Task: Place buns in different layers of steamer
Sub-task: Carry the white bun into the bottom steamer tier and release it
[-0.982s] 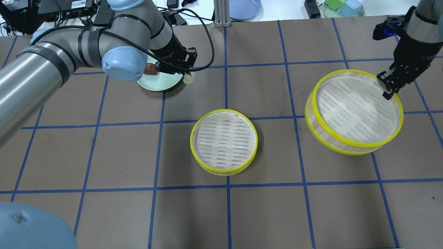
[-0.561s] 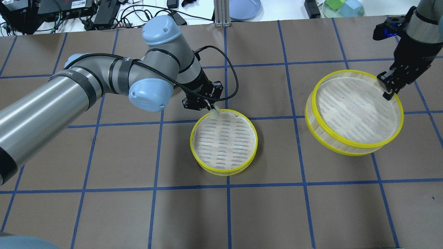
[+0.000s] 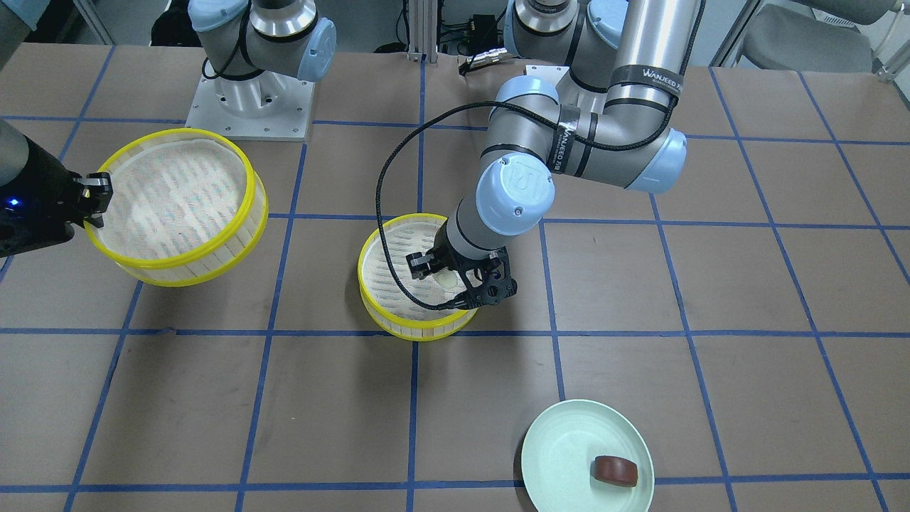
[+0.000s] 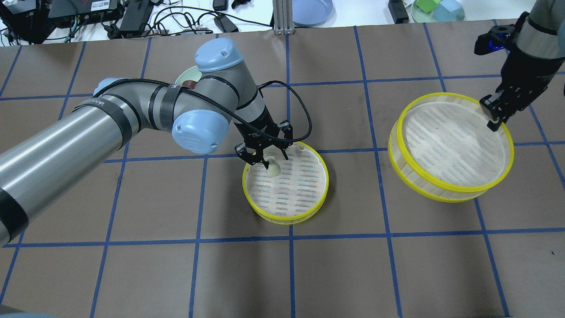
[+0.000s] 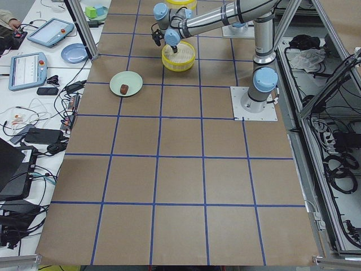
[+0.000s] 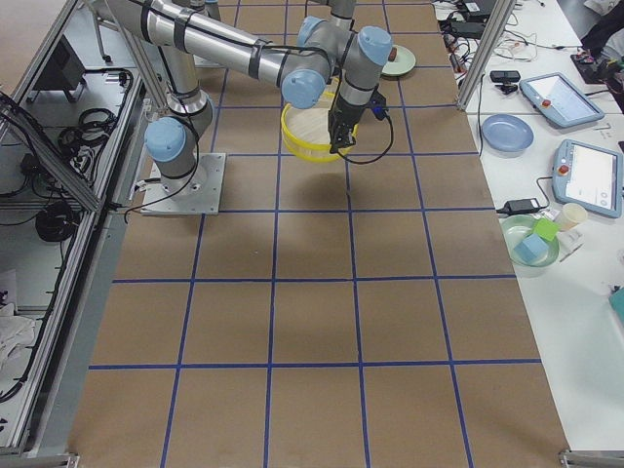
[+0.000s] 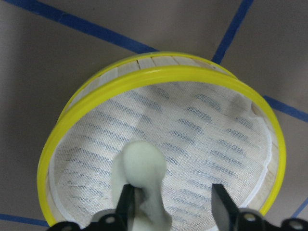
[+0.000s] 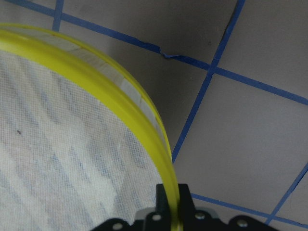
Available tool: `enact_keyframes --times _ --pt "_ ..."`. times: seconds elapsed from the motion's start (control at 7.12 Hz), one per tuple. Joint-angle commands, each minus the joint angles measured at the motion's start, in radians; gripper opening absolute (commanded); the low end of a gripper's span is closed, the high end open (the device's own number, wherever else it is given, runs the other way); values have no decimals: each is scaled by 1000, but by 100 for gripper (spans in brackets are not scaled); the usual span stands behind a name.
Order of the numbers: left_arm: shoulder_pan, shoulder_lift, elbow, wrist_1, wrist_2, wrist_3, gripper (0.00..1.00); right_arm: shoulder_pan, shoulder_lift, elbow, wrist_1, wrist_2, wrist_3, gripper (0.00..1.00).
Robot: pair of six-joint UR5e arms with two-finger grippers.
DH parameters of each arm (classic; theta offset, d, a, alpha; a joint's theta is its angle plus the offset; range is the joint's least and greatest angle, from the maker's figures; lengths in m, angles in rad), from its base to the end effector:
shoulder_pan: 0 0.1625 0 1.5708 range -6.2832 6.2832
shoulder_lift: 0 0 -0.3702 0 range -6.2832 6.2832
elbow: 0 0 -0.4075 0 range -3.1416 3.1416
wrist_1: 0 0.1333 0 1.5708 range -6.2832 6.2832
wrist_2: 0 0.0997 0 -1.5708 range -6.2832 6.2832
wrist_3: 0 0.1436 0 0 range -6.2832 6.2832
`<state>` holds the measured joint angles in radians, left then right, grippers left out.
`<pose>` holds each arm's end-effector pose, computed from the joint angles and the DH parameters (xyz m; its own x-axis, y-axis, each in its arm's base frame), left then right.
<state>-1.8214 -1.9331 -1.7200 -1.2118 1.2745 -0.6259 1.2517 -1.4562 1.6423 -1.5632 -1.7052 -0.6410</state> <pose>-0.3097 -0.5032 0.1583 -0.9034 -0.4035 0.1449 -0.3506 0.8898 0.2922 -0.0527 -0.5231 0.2960 -0.9447 -0.3276 -0.0097 -0.3208 0.9181 0.2329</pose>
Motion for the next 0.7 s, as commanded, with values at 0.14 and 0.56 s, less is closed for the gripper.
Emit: enact_keyframes --times 0.14,0.56 --pt "13 -6 11 -11 8 15 100 0 0 7 0 2 4 0" --pt "149 -13 115 5 167 359 100 0 -1 8 -1 2 3 0"
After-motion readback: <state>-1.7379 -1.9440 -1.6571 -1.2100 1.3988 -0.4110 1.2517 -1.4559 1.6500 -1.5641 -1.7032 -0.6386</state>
